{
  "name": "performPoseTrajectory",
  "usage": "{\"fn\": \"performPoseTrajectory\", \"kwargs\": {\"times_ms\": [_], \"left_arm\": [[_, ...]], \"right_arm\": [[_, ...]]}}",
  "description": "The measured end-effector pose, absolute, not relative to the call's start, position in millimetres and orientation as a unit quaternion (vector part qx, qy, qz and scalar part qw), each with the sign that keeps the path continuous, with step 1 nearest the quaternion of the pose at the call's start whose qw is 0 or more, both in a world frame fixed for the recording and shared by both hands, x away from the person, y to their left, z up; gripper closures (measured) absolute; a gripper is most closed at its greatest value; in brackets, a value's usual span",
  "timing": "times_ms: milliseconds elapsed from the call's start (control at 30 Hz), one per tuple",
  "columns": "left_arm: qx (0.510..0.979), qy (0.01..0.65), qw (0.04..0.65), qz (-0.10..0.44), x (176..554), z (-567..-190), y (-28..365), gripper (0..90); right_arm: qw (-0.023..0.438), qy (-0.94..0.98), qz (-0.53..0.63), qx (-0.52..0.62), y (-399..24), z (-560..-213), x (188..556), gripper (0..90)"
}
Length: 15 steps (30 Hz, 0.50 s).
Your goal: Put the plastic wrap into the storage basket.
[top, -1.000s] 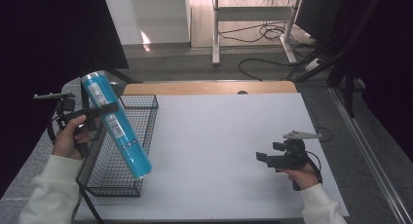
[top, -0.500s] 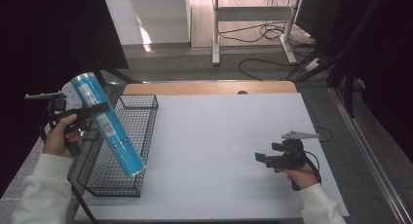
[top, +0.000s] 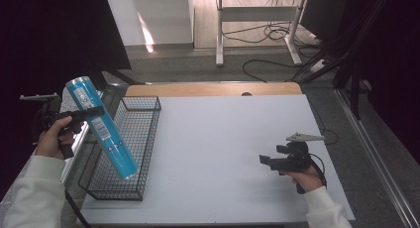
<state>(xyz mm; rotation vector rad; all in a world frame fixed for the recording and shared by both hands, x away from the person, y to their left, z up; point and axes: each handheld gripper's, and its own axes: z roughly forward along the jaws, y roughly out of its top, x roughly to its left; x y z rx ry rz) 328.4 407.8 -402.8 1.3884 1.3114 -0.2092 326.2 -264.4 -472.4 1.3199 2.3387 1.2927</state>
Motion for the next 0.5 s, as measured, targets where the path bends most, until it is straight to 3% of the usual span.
{"fn": "performPoseTrajectory", "kwargs": {"times_ms": [500], "left_arm": [[0.629,0.572,0.521,-0.074,338,-426,398,32.0]], "right_arm": [[0.080,0.783,0.428,0.444,-263,-474,327,10.5]]}}
